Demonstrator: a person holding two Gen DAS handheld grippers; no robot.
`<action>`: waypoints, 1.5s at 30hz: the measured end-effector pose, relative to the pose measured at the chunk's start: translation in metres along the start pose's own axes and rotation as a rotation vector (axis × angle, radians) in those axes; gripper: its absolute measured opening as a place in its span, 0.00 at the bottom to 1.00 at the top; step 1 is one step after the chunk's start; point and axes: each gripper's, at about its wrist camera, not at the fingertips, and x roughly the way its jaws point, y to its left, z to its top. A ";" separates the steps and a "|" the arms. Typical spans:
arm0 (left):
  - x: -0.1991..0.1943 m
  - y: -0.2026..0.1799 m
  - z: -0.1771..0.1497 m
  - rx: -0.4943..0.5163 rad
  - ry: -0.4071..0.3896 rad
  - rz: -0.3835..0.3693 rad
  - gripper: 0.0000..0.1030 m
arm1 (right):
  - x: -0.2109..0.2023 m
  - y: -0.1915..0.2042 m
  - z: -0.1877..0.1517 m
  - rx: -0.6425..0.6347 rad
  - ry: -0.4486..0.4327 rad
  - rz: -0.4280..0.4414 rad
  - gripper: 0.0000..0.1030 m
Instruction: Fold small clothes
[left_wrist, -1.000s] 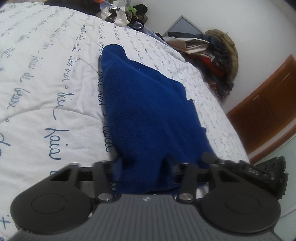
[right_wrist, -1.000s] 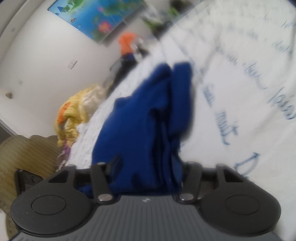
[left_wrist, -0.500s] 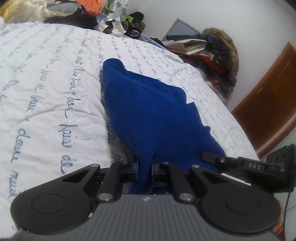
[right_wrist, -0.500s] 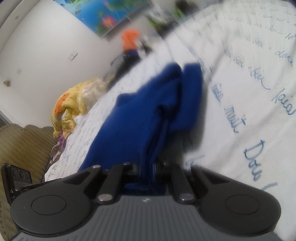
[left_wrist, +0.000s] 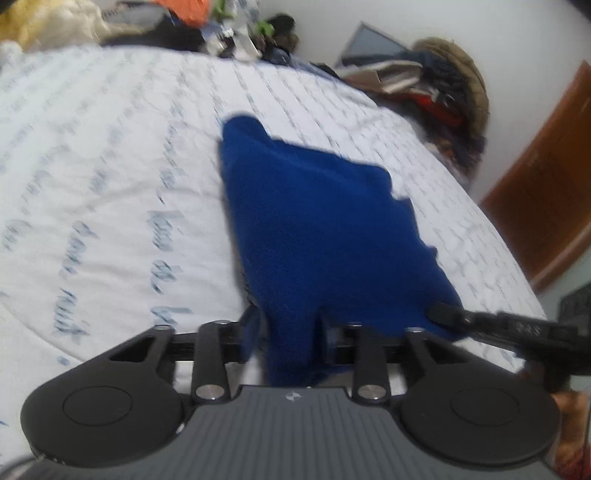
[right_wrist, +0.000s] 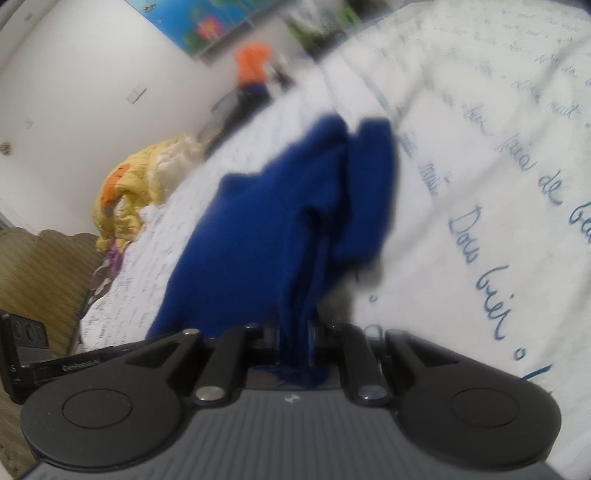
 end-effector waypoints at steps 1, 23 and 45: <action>-0.006 0.000 0.002 0.010 -0.019 0.005 0.58 | -0.004 0.004 0.000 -0.032 -0.017 -0.025 0.21; -0.007 -0.011 0.007 0.092 0.141 -0.050 0.22 | -0.026 0.027 0.020 -0.111 0.019 0.026 0.10; 0.043 -0.075 -0.027 0.334 -0.152 0.447 1.00 | 0.029 0.065 -0.018 -0.422 -0.140 -0.375 0.50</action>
